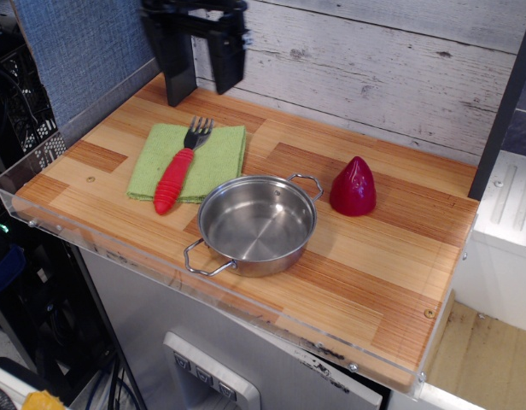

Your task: Put red toy on the vessel

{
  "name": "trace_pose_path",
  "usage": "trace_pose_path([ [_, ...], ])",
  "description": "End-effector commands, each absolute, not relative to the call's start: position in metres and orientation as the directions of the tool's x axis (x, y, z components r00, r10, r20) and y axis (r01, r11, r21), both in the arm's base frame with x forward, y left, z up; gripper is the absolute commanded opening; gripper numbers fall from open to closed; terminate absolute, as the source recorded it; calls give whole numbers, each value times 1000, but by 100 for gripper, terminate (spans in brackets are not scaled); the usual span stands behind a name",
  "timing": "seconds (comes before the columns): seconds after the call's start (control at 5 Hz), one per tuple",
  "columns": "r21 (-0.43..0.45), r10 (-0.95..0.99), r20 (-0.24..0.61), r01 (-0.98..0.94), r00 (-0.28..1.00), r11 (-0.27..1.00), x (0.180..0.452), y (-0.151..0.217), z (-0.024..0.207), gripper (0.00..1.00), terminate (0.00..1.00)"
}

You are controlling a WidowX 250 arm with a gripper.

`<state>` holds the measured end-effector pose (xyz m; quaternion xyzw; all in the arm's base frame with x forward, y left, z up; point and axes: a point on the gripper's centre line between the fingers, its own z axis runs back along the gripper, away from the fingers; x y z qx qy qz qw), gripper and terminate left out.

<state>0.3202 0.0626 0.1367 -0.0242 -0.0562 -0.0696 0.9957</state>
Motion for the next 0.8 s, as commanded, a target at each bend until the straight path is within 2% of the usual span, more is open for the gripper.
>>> trace_pose_path([
  [0.0,16,-240,222,243,945,970,355,7,122,100,0],
  [0.2,76,-294,233,284,927,956,366,-14,116,100,0],
  [0.4,62,-324,227,318,919,946,374,-30,107,100,0],
  [0.6,13,-357,211,363,910,932,378,-46,99,100,0],
])
